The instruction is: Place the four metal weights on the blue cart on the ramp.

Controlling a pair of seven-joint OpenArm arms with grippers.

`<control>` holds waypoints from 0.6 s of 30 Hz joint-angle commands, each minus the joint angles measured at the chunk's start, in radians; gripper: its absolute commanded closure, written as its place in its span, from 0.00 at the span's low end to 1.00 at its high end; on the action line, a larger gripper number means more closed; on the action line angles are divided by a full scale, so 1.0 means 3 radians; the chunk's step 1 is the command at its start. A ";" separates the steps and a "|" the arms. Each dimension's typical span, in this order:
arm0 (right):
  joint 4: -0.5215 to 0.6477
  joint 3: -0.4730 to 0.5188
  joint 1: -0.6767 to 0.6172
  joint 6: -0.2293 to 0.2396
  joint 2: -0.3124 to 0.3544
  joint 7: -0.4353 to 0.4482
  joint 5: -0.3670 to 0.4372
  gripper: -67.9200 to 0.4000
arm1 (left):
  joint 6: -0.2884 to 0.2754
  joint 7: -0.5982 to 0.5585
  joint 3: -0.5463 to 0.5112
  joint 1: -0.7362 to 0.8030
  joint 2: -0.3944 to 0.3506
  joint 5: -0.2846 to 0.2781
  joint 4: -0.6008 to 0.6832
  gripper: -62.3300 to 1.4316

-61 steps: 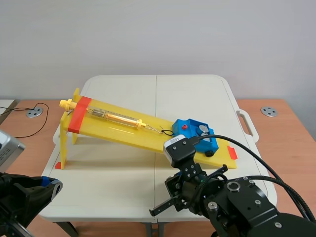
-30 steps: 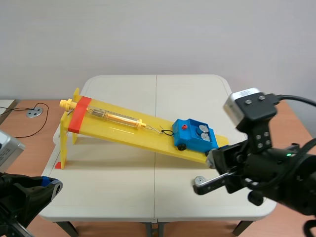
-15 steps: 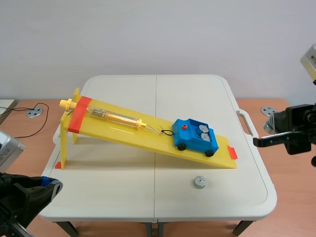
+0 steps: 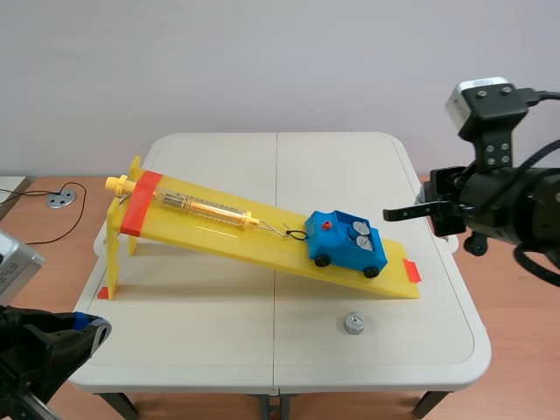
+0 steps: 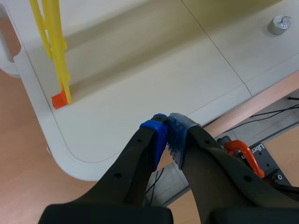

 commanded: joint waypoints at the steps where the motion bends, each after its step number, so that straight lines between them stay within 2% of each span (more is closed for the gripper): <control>1: 0.0193 -0.0114 0.0356 -0.0164 -0.0003 0.0629 -0.0070 0.98 | -0.0067 -0.0322 -0.0048 -0.0065 -0.0019 -0.0148 0.0207 0.92; 8: -0.0117 -0.0365 0.0609 -0.0273 -0.0125 0.0724 -0.0312 0.98 | -0.0067 -0.0322 -0.0048 -0.0065 -0.0019 -0.0148 0.0207 0.92; 18: -0.0486 -0.0567 0.0866 -0.0444 -0.0206 0.0773 -0.0497 0.98 | -0.0066 -0.0322 -0.0048 -0.0065 -0.0019 -0.0148 0.0207 0.92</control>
